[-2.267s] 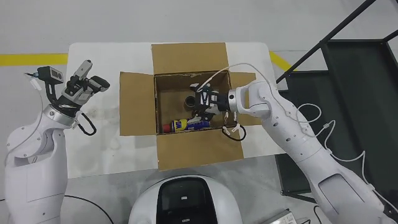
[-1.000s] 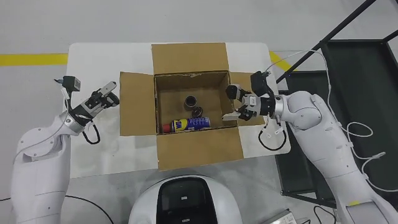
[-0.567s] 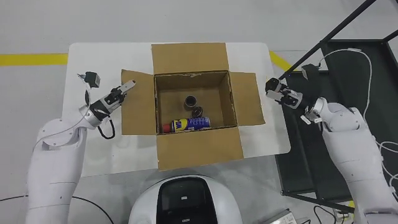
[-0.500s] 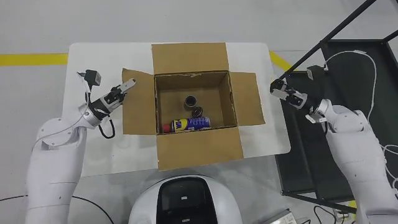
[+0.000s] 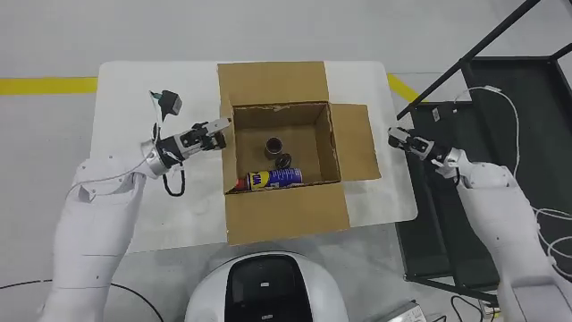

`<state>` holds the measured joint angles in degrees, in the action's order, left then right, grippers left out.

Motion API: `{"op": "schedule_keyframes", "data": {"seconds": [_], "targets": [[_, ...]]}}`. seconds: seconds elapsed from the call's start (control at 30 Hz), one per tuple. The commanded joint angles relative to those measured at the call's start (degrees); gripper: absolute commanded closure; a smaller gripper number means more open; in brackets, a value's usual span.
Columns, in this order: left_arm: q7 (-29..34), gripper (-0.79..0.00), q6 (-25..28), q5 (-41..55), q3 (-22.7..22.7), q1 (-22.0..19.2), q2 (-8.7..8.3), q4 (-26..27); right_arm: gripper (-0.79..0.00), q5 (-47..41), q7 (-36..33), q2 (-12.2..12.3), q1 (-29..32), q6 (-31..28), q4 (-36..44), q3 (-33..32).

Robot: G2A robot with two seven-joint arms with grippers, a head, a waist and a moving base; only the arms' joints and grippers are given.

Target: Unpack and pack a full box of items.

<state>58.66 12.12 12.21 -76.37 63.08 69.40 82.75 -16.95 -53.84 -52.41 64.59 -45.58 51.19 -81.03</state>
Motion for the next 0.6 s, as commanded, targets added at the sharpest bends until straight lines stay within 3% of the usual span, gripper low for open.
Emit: {"op": "schedule_keyframes", "data": {"seconds": [0.0,0.33,0.57], "targets": [[-0.4,-0.785,-0.1,-0.4,1.8,-0.9,0.2,-1.0,-0.785,0.2,-0.7,-0.4,-1.3,0.2,-2.4,1.4],[-2.3,-0.785,0.9,-4.3,6.6,-3.2,0.56,-3.4,-0.785,-2.5,-5.4,-2.7,-7.1,0.6,-8.9,8.4],[-3.5,-0.785,1.7,-6.2,6.8,-3.3,0.27,-4.1,-0.785,-7.7,-5.2,-1.5,-4.8,0.3,1.9,9.9]]}}
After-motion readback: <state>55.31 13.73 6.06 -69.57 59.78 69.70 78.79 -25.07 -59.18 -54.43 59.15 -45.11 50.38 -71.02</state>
